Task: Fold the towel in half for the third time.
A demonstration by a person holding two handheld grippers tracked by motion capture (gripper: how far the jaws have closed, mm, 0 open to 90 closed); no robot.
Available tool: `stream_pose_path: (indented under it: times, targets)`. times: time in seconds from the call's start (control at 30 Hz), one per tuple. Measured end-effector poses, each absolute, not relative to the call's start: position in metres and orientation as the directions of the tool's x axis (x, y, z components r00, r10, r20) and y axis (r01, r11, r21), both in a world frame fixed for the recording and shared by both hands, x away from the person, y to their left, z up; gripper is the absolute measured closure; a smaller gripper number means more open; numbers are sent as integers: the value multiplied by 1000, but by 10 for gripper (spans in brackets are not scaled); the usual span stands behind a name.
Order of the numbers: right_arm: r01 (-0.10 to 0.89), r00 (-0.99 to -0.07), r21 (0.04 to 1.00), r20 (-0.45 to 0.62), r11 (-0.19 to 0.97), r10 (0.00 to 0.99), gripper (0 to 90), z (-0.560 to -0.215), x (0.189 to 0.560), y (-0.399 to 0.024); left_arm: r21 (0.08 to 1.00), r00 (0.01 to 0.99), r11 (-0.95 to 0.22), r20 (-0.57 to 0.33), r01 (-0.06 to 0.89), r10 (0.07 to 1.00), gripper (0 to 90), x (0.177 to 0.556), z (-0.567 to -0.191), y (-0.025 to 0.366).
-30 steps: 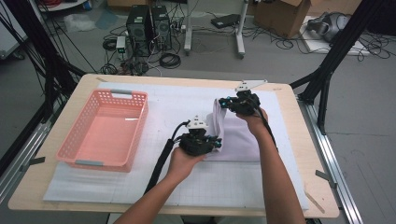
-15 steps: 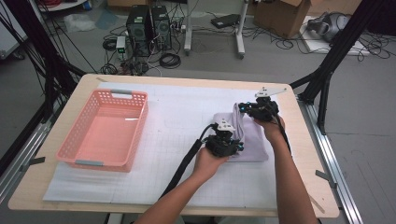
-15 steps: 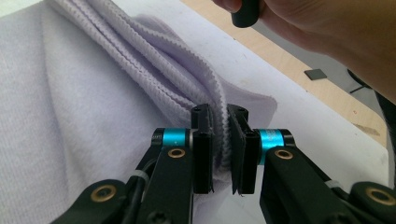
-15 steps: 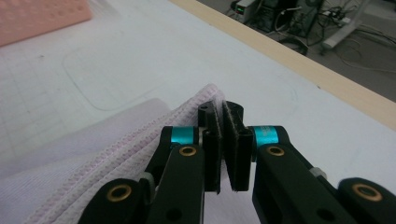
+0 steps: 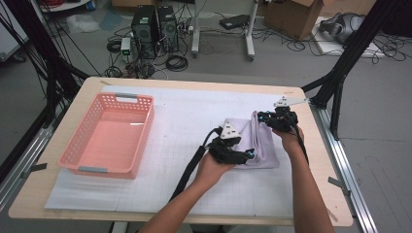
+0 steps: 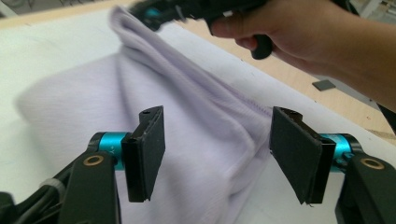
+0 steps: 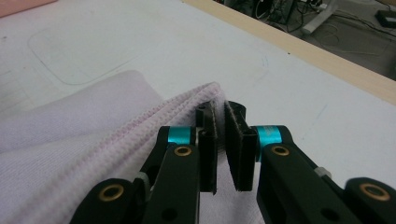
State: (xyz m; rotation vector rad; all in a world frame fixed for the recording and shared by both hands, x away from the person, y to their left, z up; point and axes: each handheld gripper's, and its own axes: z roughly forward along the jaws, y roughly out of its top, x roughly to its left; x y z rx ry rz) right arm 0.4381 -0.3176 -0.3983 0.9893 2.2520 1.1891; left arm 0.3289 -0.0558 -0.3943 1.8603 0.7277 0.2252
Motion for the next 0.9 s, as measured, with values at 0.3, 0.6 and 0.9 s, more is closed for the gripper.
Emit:
stream_pose_path:
  times: [0.3,0.6,0.9]
  targets:
    - [444,-604,820,-24,361,797,664,-398,436,-322,902,764,-229,-152,367,626,315,331,-411,4]
    - [475,-507,826,-25,304,861,626,-395,403,-346,913,725,-180,-159,366,670,263,327,-426,47]
    - [494,-519,819,9,291,855,567,-399,350,-336,919,708,-177,-139,353,692,225,320,-433,69]
